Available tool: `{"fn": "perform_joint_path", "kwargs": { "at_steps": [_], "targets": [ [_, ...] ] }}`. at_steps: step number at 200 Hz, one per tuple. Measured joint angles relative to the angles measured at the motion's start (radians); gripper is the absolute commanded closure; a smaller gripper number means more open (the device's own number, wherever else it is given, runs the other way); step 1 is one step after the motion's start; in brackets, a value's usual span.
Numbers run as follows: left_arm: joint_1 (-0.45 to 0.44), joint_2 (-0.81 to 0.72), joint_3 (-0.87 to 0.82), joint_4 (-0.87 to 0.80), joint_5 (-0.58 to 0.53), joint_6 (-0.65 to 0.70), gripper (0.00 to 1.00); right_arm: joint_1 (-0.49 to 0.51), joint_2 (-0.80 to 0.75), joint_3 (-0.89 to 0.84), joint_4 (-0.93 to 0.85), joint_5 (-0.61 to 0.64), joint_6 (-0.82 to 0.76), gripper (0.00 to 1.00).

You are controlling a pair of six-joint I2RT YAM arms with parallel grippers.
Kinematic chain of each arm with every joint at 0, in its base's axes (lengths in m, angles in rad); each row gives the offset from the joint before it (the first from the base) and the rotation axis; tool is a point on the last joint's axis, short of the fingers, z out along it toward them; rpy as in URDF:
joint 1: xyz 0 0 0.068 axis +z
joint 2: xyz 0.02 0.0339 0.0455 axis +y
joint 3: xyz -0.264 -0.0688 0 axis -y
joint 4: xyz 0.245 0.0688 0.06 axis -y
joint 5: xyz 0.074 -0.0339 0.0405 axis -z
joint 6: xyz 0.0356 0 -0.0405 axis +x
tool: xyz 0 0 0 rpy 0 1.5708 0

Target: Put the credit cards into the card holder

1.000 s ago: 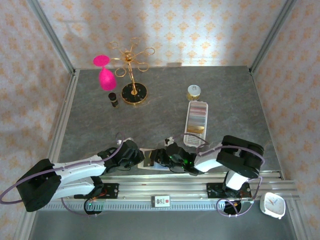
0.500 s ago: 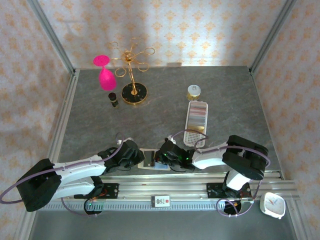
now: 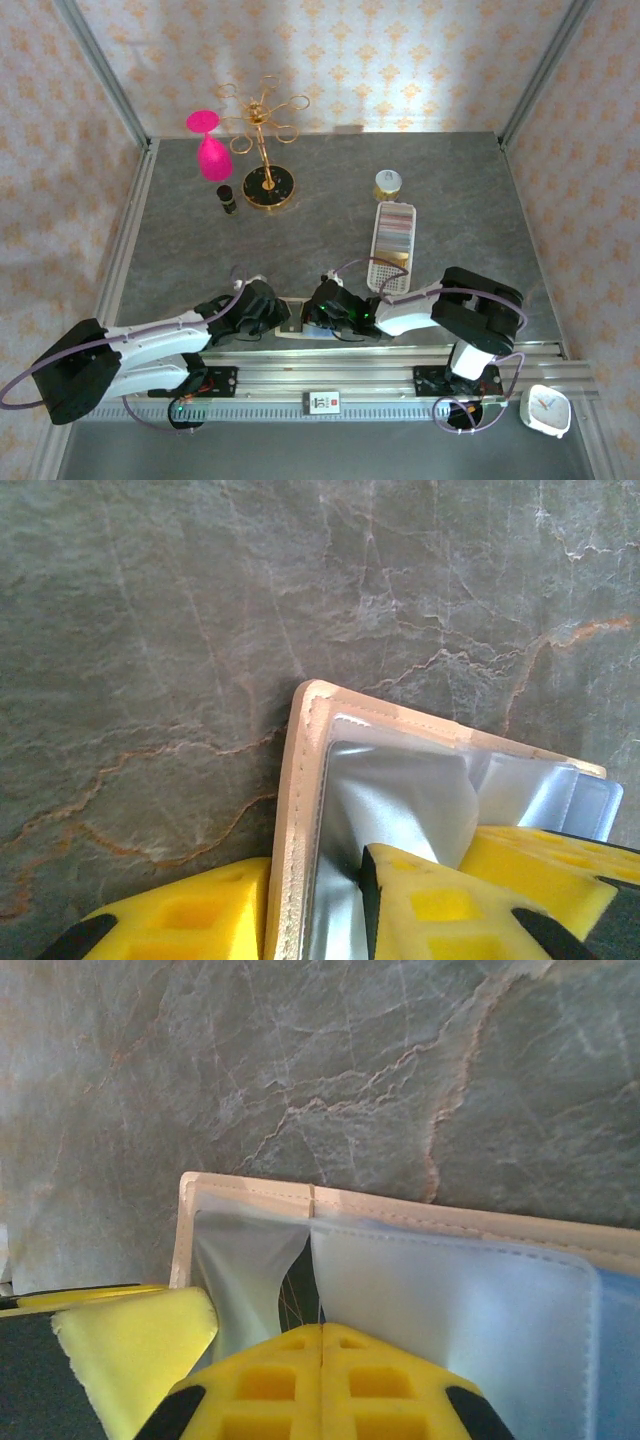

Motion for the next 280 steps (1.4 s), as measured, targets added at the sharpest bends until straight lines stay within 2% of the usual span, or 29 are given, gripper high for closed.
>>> {"fn": "perform_joint_path", "kwargs": {
  "at_steps": [48,73,145,156,190,280],
  "targets": [
    [0.001,0.014,-0.002,-0.002,-0.001,0.0,0.83,0.0,-0.009,0.0,-0.014,0.005,0.0,1.0],
    [0.001,0.033,0.013,-0.012,-0.001,0.002,0.86,0.005,-0.055,0.0,-0.066,0.019,-0.001,0.94],
    [0.001,0.056,0.03,-0.011,0.0,0.001,0.87,0.011,-0.249,-0.007,-0.304,0.115,0.04,0.81],
    [0.001,0.056,0.03,-0.009,0.0,0.001,0.87,0.011,-0.252,-0.014,-0.326,0.121,0.055,0.78],
    [0.001,0.055,0.03,-0.005,0.0,0.001,0.87,0.011,-0.251,-0.038,-0.371,0.129,0.069,0.76],
    [0.001,0.055,0.03,-0.004,0.0,0.001,0.87,0.011,-0.191,-0.018,-0.344,0.112,0.075,0.67]
  ]
}}
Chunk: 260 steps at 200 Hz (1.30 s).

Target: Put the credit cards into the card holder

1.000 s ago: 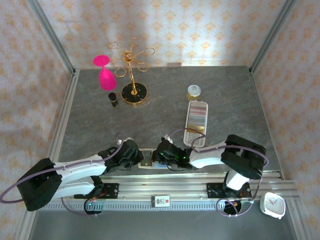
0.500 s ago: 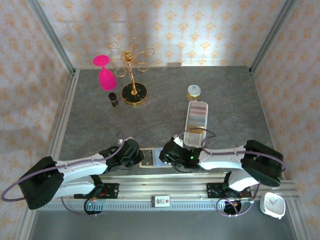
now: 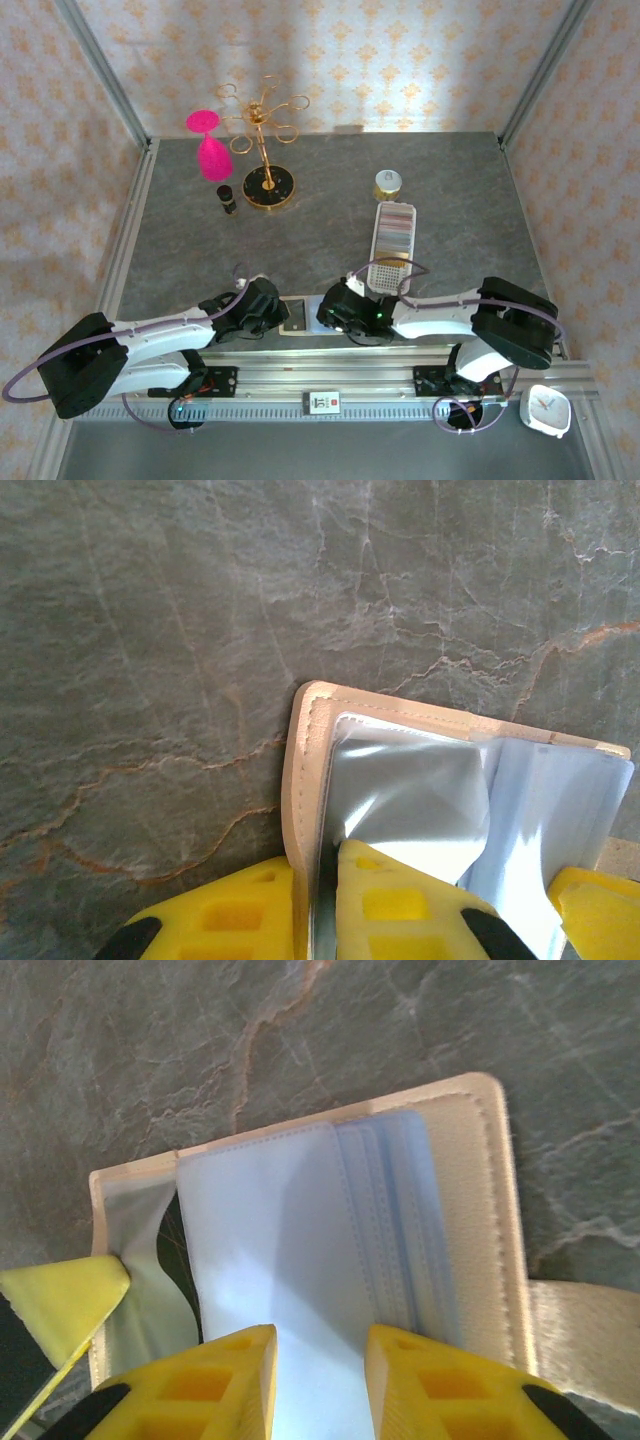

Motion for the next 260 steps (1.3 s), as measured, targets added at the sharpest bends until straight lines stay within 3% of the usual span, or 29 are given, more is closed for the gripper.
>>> {"fn": "perform_joint_path", "kwargs": {
  "at_steps": [161,260],
  "targets": [
    [0.0,-0.027,-0.019,0.02,0.0,-0.001,0.8,0.0,0.058,0.021,0.251,-0.116,0.031,0.64],
    [0.0,-0.143,-0.094,0.026,-0.004,-0.042,0.74,0.0,0.139,0.042,0.325,-0.171,0.029,0.64]
  ]
}}
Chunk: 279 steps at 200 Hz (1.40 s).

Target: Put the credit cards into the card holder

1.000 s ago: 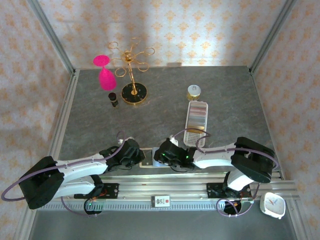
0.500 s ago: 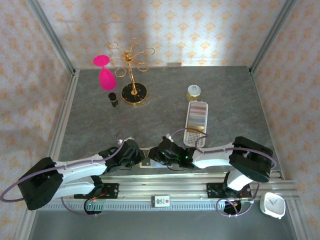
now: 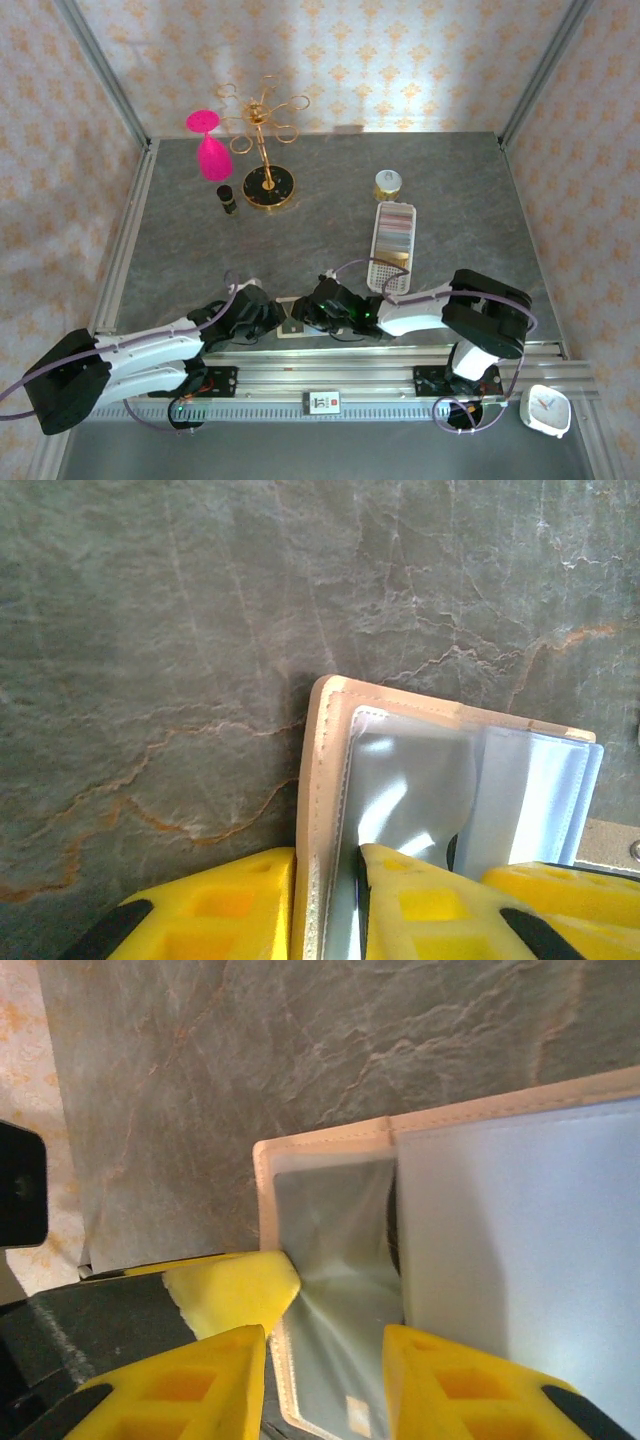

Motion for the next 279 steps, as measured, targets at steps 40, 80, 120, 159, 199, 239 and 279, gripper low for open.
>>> {"fn": "perform_joint_path", "kwargs": {
  "at_steps": [40,80,120,159,199,239,279],
  "targets": [
    [0.0,0.003,0.0,0.0,0.0,-0.008,0.74,0.0,-0.041,0.045,-0.088,0.034,-0.033,0.63],
    [0.0,0.006,0.0,0.002,0.0,-0.008,0.75,0.0,-0.175,0.022,-0.246,0.127,-0.037,0.63],
    [0.0,0.008,0.0,0.003,0.0,-0.008,0.75,0.0,-0.183,-0.018,-0.33,0.153,-0.037,0.63],
    [0.0,0.012,0.002,0.006,0.0,-0.008,0.75,0.0,-0.139,-0.013,-0.371,0.157,-0.041,0.63],
    [0.0,0.012,0.002,0.006,-0.001,-0.008,0.75,0.0,-0.138,-0.006,-0.381,0.161,-0.045,0.63],
    [0.0,0.012,0.002,0.006,-0.001,-0.008,0.75,0.0,-0.154,-0.007,-0.385,0.173,-0.049,0.63],
    [0.0,0.012,0.002,0.006,-0.001,-0.008,0.75,0.0,-0.192,-0.02,-0.385,0.187,-0.049,0.63]
  ]
}}
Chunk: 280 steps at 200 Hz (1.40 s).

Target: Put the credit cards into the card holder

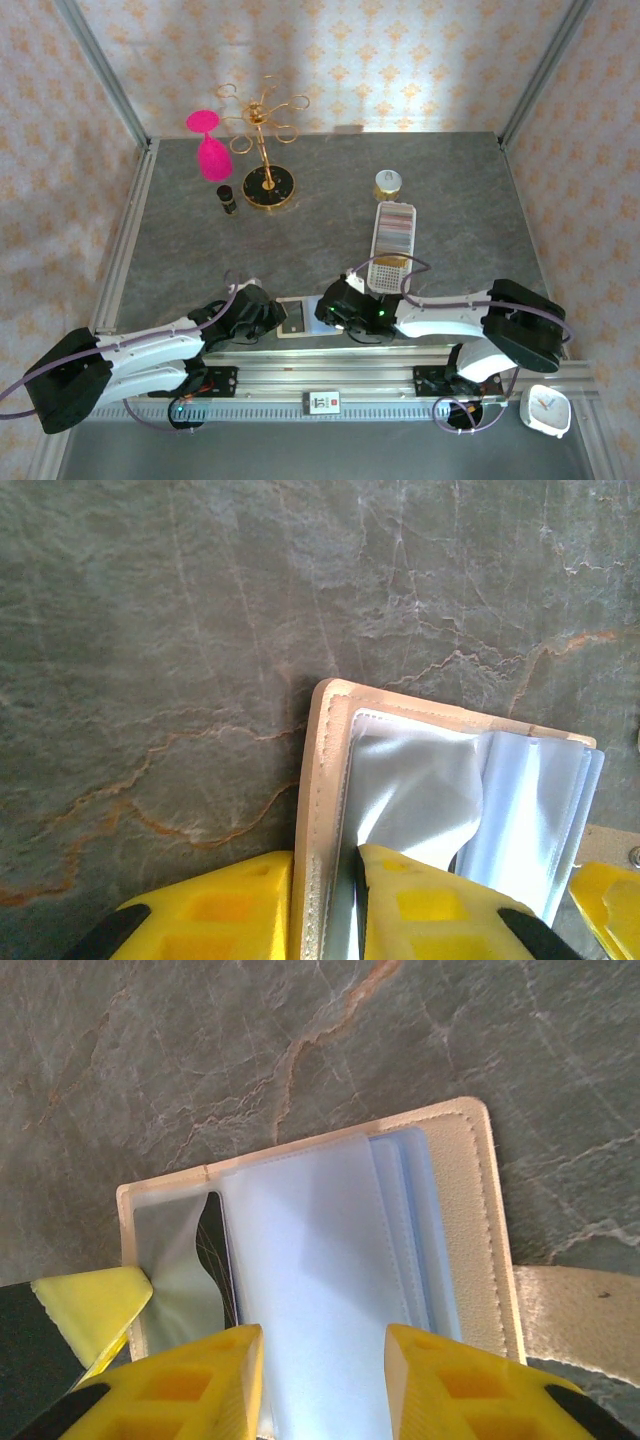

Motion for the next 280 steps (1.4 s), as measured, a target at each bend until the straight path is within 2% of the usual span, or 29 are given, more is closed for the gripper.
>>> {"fn": "perform_joint_path", "kwargs": {
  "at_steps": [155,280],
  "targets": [
    [0.0,0.006,0.002,0.003,0.0,0.0,0.75,0.0,0.08,0.013,0.04,-0.016,-0.031,0.62],
    [0.0,-0.053,-0.022,0.016,0.0,-0.029,0.59,0.0,0.166,0.051,0.203,-0.158,-0.064,0.57]
  ]
}}
